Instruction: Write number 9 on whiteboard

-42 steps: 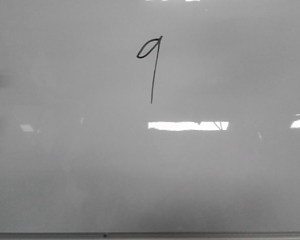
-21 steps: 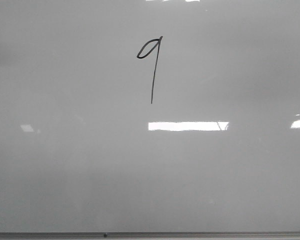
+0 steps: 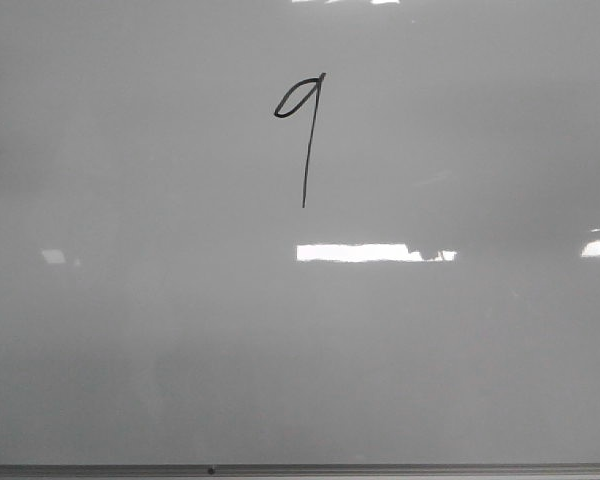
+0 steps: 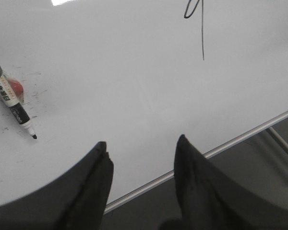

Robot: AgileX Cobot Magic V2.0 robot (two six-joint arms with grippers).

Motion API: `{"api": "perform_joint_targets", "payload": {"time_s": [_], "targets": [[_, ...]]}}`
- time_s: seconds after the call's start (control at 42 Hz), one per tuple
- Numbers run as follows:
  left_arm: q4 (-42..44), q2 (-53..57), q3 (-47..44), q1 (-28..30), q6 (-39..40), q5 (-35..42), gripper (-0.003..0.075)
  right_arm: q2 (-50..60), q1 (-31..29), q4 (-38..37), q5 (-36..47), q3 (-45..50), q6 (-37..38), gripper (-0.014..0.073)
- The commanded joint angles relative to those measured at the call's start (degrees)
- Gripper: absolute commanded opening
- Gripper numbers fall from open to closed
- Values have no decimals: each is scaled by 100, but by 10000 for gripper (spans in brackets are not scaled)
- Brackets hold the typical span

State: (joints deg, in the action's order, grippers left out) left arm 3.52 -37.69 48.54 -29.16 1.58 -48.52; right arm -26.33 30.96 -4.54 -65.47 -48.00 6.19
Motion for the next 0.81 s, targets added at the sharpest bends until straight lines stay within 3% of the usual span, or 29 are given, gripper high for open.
{"api": "perform_joint_targets", "payload": {"time_s": [0.0, 0.119, 0.333, 0.452, 0.524, 0.786], "targets": [[-23, 44, 88, -112, 7, 366, 303, -43, -28, -106, 355, -88, -3, 580], [-23, 44, 88, -112, 7, 369, 225, -43, -28, -106, 355, -88, -3, 443], [-23, 44, 88, -112, 7, 378, -8, -43, -28, -106, 350, -88, -3, 78], [-23, 44, 88, -112, 7, 378, -19, -43, -28, -106, 351, -88, -3, -40], [-23, 44, 88, -112, 7, 378, -19, -43, -28, -101, 357, -88, -3, -72], [-23, 44, 88, -112, 7, 378, -19, -43, -28, -101, 287, -88, -3, -68]]}}
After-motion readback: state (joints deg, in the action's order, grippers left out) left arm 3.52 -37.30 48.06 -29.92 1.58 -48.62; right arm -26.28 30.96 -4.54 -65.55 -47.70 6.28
